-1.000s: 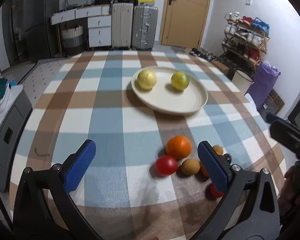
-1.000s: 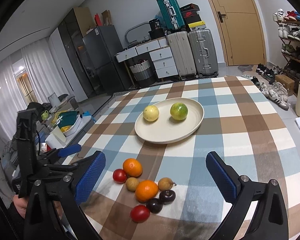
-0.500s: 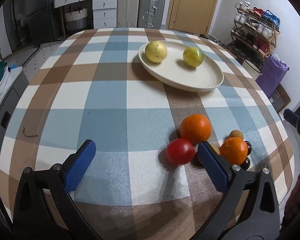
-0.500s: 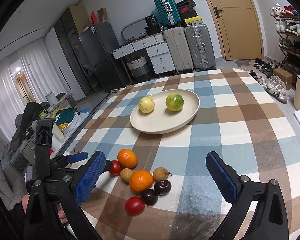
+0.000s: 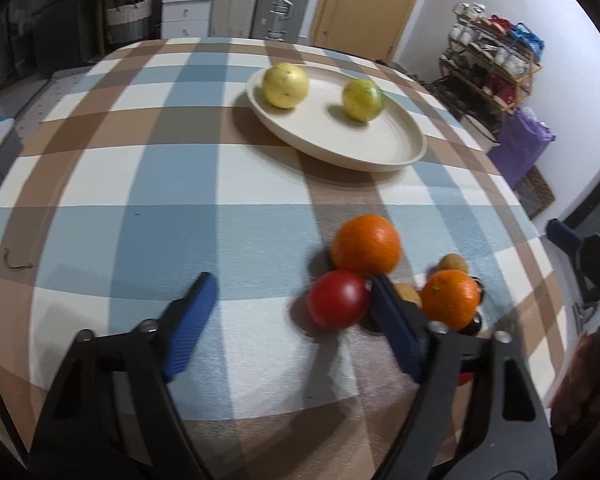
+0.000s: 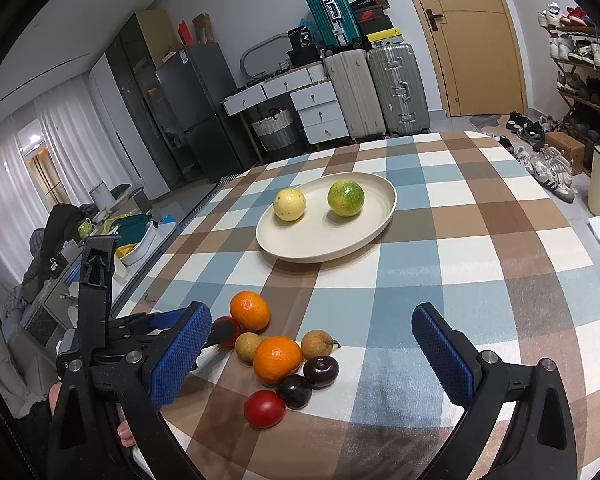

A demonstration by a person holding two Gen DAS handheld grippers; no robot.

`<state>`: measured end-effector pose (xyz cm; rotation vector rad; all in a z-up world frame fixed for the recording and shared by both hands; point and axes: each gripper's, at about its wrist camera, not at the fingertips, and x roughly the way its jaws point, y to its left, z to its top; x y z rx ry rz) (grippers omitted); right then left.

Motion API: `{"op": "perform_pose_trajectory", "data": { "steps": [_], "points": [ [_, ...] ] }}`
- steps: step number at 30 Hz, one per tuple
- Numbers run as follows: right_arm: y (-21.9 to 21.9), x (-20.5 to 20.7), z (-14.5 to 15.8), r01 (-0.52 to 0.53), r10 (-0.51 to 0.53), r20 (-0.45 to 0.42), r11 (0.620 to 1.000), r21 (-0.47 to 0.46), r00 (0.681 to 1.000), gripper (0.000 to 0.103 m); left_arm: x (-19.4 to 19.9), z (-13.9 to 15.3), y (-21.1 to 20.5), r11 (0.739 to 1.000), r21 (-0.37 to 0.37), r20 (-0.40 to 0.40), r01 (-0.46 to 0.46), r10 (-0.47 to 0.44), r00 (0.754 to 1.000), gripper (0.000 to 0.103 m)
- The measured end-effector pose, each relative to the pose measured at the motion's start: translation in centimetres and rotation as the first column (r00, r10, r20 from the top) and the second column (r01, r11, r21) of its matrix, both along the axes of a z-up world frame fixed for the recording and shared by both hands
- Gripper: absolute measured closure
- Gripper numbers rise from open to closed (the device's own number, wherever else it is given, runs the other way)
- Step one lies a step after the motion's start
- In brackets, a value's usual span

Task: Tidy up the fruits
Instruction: 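Grasp the red tomato with the left tool, then grasp an orange with the right tool while the left tool holds the tomato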

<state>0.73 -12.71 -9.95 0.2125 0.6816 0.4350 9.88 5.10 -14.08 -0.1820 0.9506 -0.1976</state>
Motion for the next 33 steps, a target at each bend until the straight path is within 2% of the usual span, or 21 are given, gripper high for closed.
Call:
{"op": "perform_pose_trajectory", "data": {
  "steps": [1, 3, 4, 6, 10, 22, 28, 33],
  "points": [
    [0.0, 0.0, 0.0, 0.0, 0.0, -0.001, 1.0, -0.001, 1.0, 0.001, 0.0, 0.0, -0.1, 1.0, -0.02, -0.001, 0.021, -0.021, 1.0, 0.053],
    [0.0, 0.0, 0.0, -0.001, 0.001, -0.002, 1.0, -0.001, 1.0, 0.001, 0.0, -0.1, -0.6, 0.995, -0.063, -0.011, 0.074, -0.075, 0.997, 0.071],
    [0.0, 0.0, -0.1, 0.0, 0.0, -0.002, 1.0, -0.001, 1.0, 0.001, 0.0, -0.2, -0.9, 0.994, -0.062, -0.018, 0.086, -0.087, 0.996, 0.074],
    [0.0, 0.0, 0.0, -0.001, 0.001, -0.002, 1.0, -0.001, 1.0, 0.001, 0.0, -0.2, -1.2, 0.994, -0.048, -0.01, 0.096, -0.097, 0.995, 0.074],
    [0.1, 0.0, -0.1, -0.004, 0.004, -0.003, 1.0, 0.0, 1.0, 0.001, -0.1, -0.2, -0.6, 0.994, -0.071, -0.018, 0.08, -0.082, 0.997, 0.075],
    [0.8, -0.1, -0.1, -0.032, 0.032, -0.002, 0.999, 0.003, 0.999, 0.001, -2.3, 1.7, 1.9, 0.996, -0.072, 0.026, 0.045, -0.044, 0.999, 0.075],
    [2.3, 0.3, -0.1, -0.073, 0.073, -0.006, 0.997, -0.015, 0.997, 0.001, -3.5, 2.5, 3.1, 0.997, -0.074, 0.049, 0.033, -0.029, 0.998, 0.075],
    [5.0, 0.8, -0.4, -0.151, 0.15, -0.025, 0.986, -0.063, 0.988, 0.001, -4.2, 3.0, 5.0, 0.997, -0.081, 0.066, -0.003, 0.008, 0.998, 0.075]
  ]
}}
